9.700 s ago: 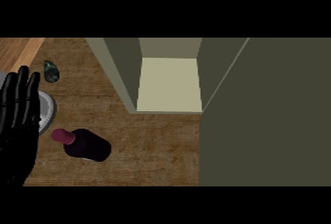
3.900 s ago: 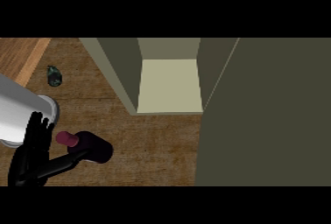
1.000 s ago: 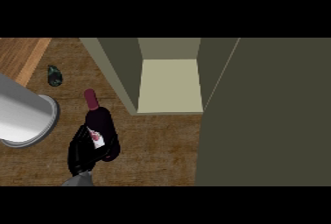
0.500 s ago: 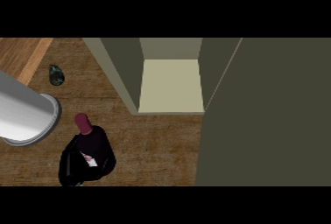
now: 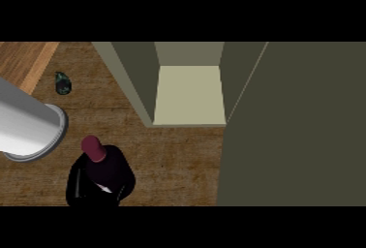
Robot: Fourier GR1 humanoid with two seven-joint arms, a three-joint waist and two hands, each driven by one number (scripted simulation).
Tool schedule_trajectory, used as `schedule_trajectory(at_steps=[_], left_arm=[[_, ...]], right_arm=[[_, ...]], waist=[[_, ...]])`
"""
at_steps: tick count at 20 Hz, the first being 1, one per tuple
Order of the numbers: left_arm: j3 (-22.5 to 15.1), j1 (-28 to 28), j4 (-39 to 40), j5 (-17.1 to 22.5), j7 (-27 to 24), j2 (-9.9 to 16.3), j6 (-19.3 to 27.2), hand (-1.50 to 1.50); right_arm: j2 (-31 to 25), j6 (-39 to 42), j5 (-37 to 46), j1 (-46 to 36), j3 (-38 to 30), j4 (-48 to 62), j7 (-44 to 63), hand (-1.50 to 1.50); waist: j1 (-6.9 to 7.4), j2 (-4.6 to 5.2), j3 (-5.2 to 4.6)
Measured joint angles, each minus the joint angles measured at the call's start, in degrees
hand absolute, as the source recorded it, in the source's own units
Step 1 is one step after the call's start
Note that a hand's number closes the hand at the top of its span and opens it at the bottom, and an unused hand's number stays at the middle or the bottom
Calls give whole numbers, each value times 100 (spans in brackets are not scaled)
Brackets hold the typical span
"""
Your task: Pick up the wine, place it into the cabinet and close the cabinet
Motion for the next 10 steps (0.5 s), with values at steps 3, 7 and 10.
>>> schedule_trajectory(at_steps=[3,7,10], left_arm=[[-244,68,-529,-110,358,-96,271,150],[-635,-33,-1228,-242,908,-172,822,150],[-952,-318,-1537,-347,1288,-204,1392,150]], right_arm=[[11,50,-9,69,5,-2,-69,-150],[2,78,-21,33,-45,-3,-7,-150],[17,115,-28,83,-40,3,-35,-150]], waist=[[-11,-2,1],[-21,0,2],[-40,4,2]])
